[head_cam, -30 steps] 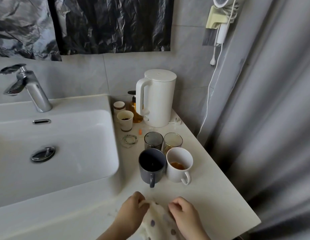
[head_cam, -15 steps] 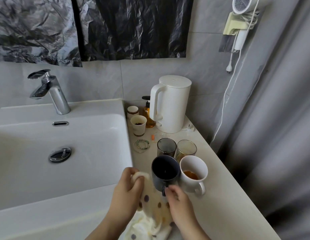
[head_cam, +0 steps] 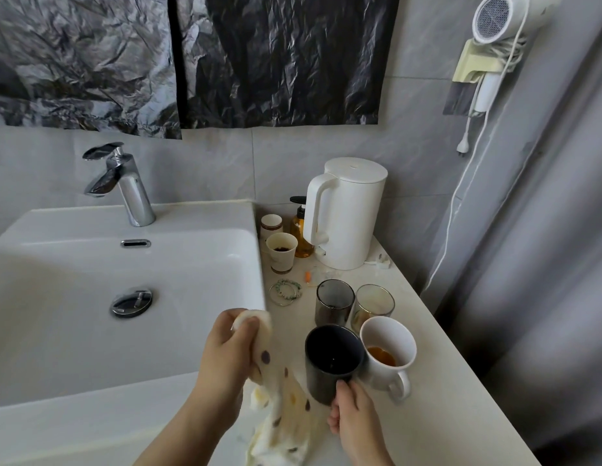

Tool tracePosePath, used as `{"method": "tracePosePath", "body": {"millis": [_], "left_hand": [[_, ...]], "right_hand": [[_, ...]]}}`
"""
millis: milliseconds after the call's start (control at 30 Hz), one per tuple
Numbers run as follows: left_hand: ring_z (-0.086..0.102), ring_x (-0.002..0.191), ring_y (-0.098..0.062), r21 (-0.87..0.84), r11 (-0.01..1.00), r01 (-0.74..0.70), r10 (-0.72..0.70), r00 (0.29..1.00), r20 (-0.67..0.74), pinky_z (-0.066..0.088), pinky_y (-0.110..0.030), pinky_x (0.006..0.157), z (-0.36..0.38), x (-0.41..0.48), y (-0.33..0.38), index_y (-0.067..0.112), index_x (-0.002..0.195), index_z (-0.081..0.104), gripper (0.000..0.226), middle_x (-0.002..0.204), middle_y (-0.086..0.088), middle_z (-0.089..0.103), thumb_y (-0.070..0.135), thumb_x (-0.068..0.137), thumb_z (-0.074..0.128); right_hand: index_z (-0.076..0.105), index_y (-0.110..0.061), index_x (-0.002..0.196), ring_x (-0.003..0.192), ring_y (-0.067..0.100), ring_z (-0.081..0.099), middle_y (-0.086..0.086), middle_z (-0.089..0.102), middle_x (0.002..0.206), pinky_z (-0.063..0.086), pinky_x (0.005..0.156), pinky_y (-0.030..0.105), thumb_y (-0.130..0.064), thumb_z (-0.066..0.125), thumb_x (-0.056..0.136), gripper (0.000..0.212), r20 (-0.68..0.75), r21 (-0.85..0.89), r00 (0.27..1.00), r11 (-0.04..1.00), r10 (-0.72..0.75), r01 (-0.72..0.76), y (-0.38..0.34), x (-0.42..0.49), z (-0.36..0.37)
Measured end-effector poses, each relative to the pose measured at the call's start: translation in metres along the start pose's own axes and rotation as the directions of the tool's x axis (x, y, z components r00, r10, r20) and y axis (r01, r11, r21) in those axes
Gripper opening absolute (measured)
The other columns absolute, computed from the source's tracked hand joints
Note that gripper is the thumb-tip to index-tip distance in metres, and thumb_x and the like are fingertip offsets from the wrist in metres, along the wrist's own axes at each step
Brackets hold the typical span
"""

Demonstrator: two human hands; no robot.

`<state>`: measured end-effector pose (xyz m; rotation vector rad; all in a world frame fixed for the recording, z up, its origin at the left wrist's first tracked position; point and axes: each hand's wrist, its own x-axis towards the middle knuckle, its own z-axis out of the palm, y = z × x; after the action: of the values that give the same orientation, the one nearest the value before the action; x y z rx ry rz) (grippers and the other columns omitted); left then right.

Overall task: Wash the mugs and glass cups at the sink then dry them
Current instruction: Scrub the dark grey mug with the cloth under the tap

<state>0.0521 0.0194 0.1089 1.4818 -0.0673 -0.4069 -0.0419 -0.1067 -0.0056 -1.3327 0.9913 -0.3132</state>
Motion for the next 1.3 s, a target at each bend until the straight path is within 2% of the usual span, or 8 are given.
{"method": "tracePosePath", "body": {"millis": [133,400,567,700,867,1033,1167,1300], "left_hand": [[0.055,0.068,-0.025,-0.171,0.983,0.067,-0.061,0.997,0.037,0.044,-0.033,0.059,-0.006,0.006,0.015,0.004,0.094,0.056,0.015,0.078,-0.016,0.059,0.011,0.097,0.043],[0.06,0.056,-0.018,-0.458,0.888,0.049,0.006,0.993,0.118,0.049,-0.026,0.052,-0.047,0.027,0.071,0.008,0.089,0.052,0.019,0.065,-0.009,0.057,0.016,0.098,0.037],[0.059,0.05,-0.013,-0.542,0.84,-0.04,0.059,0.998,0.018,0.047,-0.026,0.057,-0.085,0.046,0.112,0.011,0.077,0.054,0.028,0.053,-0.002,0.057,0.02,0.098,0.038],[0.058,0.051,-0.013,-0.577,0.809,-0.11,0.079,0.994,-0.078,0.049,-0.024,0.054,-0.119,0.068,0.134,0.011,0.089,0.056,0.019,0.056,-0.002,0.057,0.02,0.097,0.041],[0.057,0.048,-0.01,-0.563,0.809,-0.172,0.087,0.981,-0.175,0.046,-0.02,0.046,-0.167,0.101,0.146,0.013,0.091,0.053,0.016,0.055,-0.001,0.056,0.02,0.098,0.041],[0.05,0.064,-0.017,-0.514,0.835,-0.2,0.051,0.956,-0.289,0.041,-0.03,0.061,-0.208,0.133,0.142,0.014,0.092,0.053,0.011,0.076,-0.007,0.049,0.016,0.097,0.043],[0.055,0.054,-0.003,-0.294,0.917,-0.269,0.164,0.928,-0.335,0.045,-0.019,0.053,-0.227,0.148,0.129,0.01,0.093,0.051,0.012,0.076,-0.004,0.048,0.007,0.098,0.04],[0.052,0.05,-0.013,-0.334,0.927,-0.171,0.074,0.956,-0.284,0.04,-0.027,0.052,-0.243,0.168,0.108,0.008,0.093,0.053,0.011,0.069,-0.008,0.05,0.008,0.097,0.042]], "right_hand": [[0.054,-0.025,0.084,0.095,0.032,0.058,0.008,0.061,0.089,0.044,0.088,0.039,-0.025,0.046,0.096,0.014,-0.083,-0.065,0.994,0.996,-0.071,0.066,0.003,-0.008,0.005],[0.049,-0.023,0.061,0.058,0.015,0.038,-0.006,0.04,0.05,0.029,0.062,0.031,-0.022,0.051,0.094,0.033,-0.016,-0.104,0.958,0.953,-0.287,0.284,-0.054,-0.031,0.014],[0.044,-0.025,0.052,0.053,0.018,0.043,-0.006,0.044,0.046,0.031,0.057,0.029,-0.015,0.05,0.094,0.044,0.04,-0.039,0.929,0.929,-0.367,0.368,-0.105,-0.055,0.042],[0.035,-0.012,0.053,0.048,0.021,0.03,0.001,0.031,0.043,0.026,0.051,0.028,-0.007,0.044,0.096,0.044,0.136,0.058,0.935,0.944,-0.329,0.324,-0.133,-0.065,0.083],[0.028,-0.009,0.059,0.044,0.018,0.027,0.003,0.026,0.046,0.023,0.042,0.02,-0.01,0.039,0.097,0.039,0.26,0.009,0.913,0.947,-0.313,0.322,-0.144,-0.054,0.145],[0.03,-0.007,0.065,0.045,0.015,0.028,0.01,0.029,0.057,0.023,0.041,0.019,-0.014,0.032,0.098,0.034,0.324,-0.122,0.915,0.948,-0.242,0.294,-0.147,-0.038,0.21],[0.029,-0.009,0.065,0.053,0.018,0.024,0.006,0.027,0.059,0.02,0.044,0.022,-0.013,0.033,0.097,0.033,0.33,-0.119,0.926,0.964,-0.186,0.236,-0.144,-0.026,0.249],[0.028,-0.013,0.061,0.051,0.019,0.025,-0.002,0.028,0.05,0.02,0.047,0.023,-0.013,0.038,0.094,0.034,0.316,-0.118,0.928,0.963,-0.195,0.243,-0.142,-0.016,0.275]]}}
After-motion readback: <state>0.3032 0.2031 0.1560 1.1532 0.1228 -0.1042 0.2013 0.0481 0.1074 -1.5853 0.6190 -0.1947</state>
